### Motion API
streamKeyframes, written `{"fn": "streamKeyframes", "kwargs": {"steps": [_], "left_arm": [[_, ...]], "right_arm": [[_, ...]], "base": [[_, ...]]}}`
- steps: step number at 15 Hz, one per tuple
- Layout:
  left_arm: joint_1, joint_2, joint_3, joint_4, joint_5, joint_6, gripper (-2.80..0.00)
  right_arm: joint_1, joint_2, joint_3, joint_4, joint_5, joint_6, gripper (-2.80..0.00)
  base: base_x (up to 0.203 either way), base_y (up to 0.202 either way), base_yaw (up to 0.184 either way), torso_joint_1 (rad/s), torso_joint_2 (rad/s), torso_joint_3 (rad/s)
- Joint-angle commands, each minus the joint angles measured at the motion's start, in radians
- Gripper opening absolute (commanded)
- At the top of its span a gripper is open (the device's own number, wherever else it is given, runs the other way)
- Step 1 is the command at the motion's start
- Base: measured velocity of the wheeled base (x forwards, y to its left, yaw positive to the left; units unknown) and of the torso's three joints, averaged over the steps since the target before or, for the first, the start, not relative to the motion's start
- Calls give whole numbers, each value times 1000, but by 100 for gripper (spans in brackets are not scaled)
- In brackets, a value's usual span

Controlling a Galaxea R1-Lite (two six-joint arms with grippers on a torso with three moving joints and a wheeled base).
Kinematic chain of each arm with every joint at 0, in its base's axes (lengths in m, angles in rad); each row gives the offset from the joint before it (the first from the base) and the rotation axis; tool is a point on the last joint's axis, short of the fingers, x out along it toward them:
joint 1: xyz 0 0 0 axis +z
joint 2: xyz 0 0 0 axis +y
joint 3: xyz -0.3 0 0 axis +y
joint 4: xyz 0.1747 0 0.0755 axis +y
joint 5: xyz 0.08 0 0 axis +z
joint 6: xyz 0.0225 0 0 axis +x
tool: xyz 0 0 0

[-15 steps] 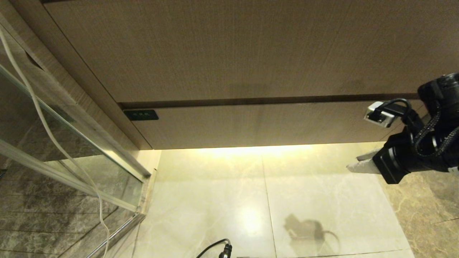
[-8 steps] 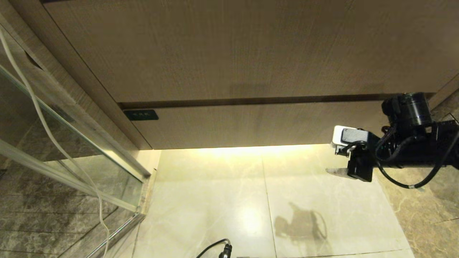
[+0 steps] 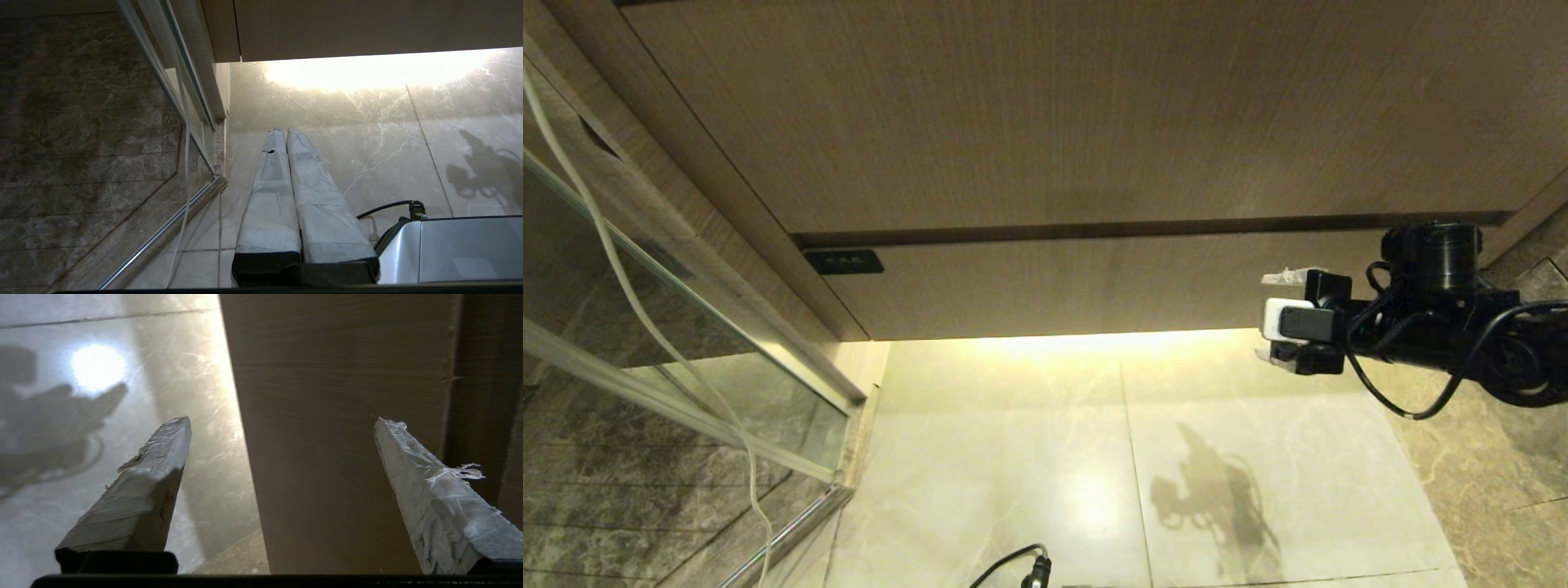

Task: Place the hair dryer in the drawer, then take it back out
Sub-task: Pull open the drawer

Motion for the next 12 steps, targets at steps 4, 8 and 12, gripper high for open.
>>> {"fn": "streamKeyframes", "kwargs": {"steps": [4,8,12], "left_arm": [[0,1,2,0,0,0,-280],[0,1,2,0,0,1,-280],[0,1,1,0,0,0,-280]], "right_arm": [[1,72,-170,15,-2,128,0],[1,83,-232,104,0,145,0],[0,106,-268,103,2,145,0]], "base": [[0,0,0,0,0,0],[0,0,0,0,0,0],[0,0,0,0,0,0]]}}
